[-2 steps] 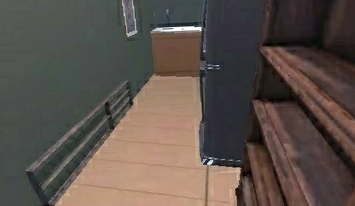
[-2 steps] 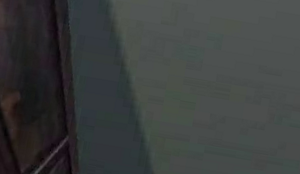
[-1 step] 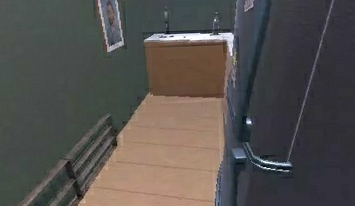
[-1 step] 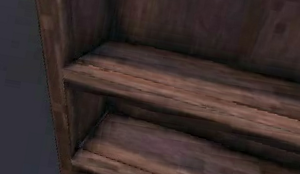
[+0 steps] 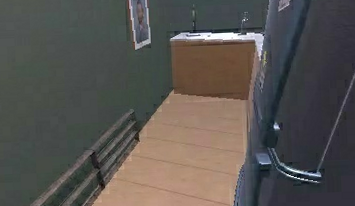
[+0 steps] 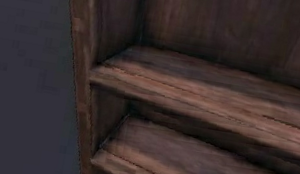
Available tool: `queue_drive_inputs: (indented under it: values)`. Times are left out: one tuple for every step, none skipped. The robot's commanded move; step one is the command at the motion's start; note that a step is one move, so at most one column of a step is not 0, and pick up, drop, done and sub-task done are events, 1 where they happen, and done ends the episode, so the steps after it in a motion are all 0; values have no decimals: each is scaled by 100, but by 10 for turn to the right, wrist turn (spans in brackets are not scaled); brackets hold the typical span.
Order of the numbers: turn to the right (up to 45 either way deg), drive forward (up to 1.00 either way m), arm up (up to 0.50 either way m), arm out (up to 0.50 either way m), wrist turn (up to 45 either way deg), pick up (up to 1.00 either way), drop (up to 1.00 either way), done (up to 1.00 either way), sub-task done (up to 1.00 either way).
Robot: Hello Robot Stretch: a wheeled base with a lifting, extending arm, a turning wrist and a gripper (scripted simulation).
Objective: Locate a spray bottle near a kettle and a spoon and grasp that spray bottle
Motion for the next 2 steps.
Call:
queue_drive_inputs:
  values:
    - [0, 50, 0, 0, 0, 0, 0, 0, 0]
    - [150, 0, 0, 0, 0, 0, 0, 0, 0]
